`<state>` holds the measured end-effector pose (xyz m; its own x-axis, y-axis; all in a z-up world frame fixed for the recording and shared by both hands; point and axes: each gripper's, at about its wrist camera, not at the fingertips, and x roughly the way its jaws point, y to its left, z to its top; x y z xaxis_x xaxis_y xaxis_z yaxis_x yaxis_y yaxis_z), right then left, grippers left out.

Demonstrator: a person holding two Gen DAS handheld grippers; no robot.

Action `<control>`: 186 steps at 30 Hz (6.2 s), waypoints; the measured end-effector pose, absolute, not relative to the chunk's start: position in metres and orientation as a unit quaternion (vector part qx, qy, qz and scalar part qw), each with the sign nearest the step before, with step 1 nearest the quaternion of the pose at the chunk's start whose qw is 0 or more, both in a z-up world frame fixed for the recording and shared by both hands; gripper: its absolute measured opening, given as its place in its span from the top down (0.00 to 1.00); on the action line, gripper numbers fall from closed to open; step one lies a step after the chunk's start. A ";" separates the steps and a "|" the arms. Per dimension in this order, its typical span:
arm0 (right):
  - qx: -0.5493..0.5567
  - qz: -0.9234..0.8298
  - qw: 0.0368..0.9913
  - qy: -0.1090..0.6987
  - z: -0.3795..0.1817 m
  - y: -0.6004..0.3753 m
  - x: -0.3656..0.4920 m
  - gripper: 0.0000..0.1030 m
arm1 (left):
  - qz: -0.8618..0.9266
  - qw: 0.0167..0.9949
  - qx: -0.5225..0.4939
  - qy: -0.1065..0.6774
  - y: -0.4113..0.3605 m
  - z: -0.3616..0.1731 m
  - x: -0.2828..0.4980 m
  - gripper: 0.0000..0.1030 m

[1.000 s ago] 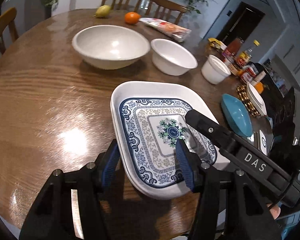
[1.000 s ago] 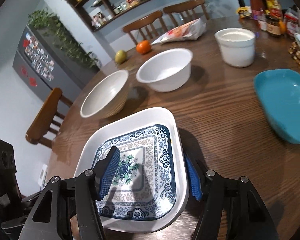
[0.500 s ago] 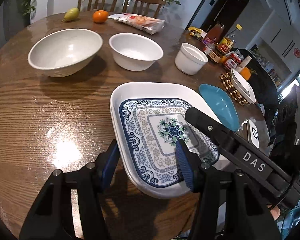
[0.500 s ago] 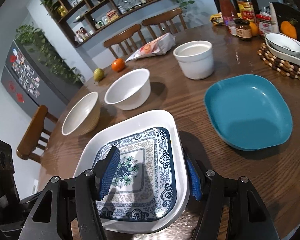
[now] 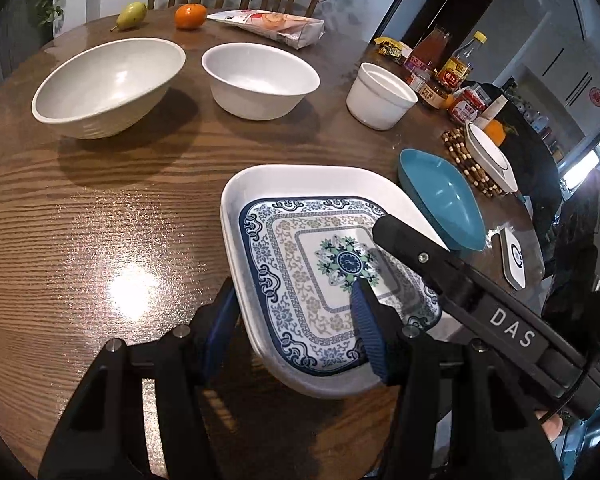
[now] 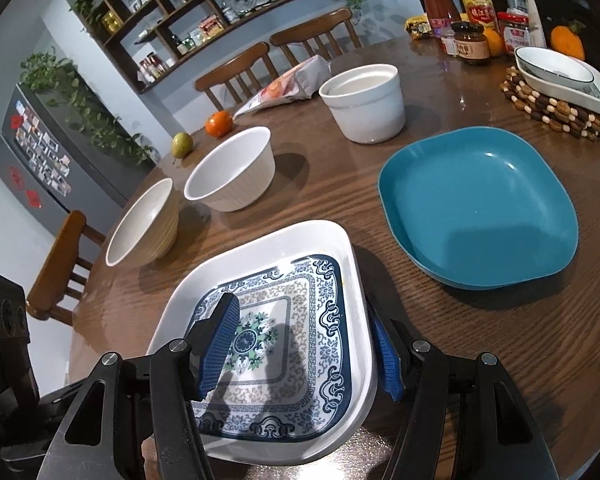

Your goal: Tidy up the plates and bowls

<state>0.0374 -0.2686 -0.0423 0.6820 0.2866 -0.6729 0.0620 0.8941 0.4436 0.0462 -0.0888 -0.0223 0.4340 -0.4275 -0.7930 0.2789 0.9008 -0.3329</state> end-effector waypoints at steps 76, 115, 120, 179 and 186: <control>0.238 0.010 0.923 0.301 0.016 -0.358 0.013 0.16 | -0.260 0.871 -0.022 0.416 -0.172 0.031 0.050 0.31; 0.275 -0.005 0.889 0.366 -0.039 -0.422 0.064 0.16 | -0.280 0.823 -0.030 0.493 -0.245 -0.017 0.087 0.37; 0.273 0.002 0.889 0.368 -0.041 -0.420 0.067 0.16 | -0.279 0.821 -0.031 0.496 -0.245 -0.019 0.089 0.42; 0.220 0.047 0.924 0.310 0.000 -0.359 0.040 0.19 | -0.274 0.864 -0.029 0.421 -0.199 0.013 0.054 0.53; 0.208 0.063 0.926 0.309 0.002 -0.332 0.034 0.19 | -0.262 0.872 -0.032 0.411 -0.171 0.015 0.045 0.53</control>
